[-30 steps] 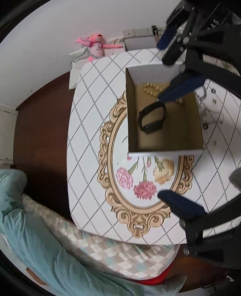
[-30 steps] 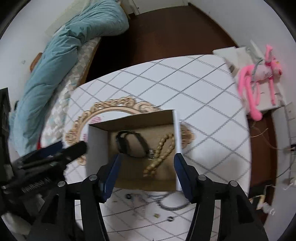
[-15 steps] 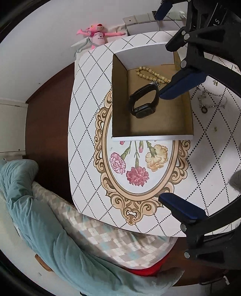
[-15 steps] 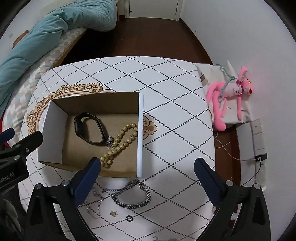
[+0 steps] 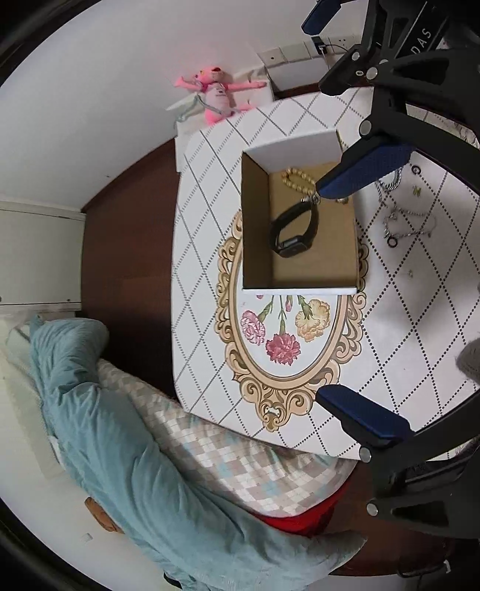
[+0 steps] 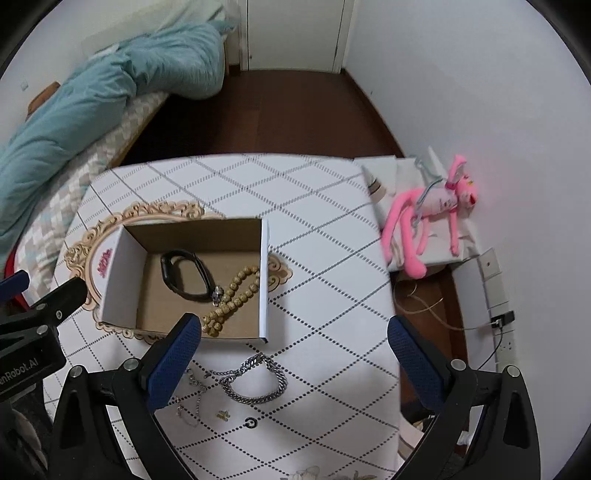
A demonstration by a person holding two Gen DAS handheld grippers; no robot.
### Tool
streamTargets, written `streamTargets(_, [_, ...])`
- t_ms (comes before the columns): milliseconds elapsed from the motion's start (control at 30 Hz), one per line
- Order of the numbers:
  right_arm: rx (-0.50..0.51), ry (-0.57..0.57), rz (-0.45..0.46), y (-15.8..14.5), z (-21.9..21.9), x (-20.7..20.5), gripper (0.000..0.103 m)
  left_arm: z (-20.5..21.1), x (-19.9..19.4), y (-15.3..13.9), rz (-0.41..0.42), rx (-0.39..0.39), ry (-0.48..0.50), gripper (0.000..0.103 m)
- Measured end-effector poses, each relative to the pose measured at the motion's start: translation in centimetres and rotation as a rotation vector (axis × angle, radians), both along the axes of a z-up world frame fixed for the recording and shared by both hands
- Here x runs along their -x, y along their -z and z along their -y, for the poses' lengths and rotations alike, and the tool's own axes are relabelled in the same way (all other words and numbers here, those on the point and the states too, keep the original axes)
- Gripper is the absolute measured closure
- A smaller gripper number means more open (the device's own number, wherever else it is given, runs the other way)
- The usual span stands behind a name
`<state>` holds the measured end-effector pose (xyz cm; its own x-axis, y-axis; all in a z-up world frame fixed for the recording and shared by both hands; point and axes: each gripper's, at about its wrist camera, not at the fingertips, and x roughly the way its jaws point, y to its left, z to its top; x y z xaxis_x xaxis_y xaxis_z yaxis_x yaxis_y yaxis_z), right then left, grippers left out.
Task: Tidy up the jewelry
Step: 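Lift both tools out of the box back over the jewelry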
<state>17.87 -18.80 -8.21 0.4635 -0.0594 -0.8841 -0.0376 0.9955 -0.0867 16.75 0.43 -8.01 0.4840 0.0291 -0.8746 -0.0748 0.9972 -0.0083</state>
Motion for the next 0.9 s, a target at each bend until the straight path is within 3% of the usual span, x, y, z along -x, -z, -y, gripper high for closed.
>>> streamTargets(300, [-0.025, 0.014, 0.097, -4.7, 0.6, 3.7, 0.001, 0.2, 3.0, -3.6, 0.063, 0.014, 0.003, 0.0])
streamTargets(567, [-0.069, 0.015, 0.164, -7.2, 1.1, 6.5, 0.001, 0.0, 5.0, -4.8, 0.093, 0.02, -0.021, 0.0])
streamTargets(733, [-0.087, 0.024, 0.129, -5.2, 1.7, 7.1, 0.001, -0.1, 5.5, -2.7, 0.064, -0.024, -0.035, 0.0])
streamTargets(900, [-0.096, 0.04, 0.014, 0.6, 2.5, 6.8, 0.001, -0.6, 5.8, 2.5, -0.027, -0.039, -0.053, 0.0])
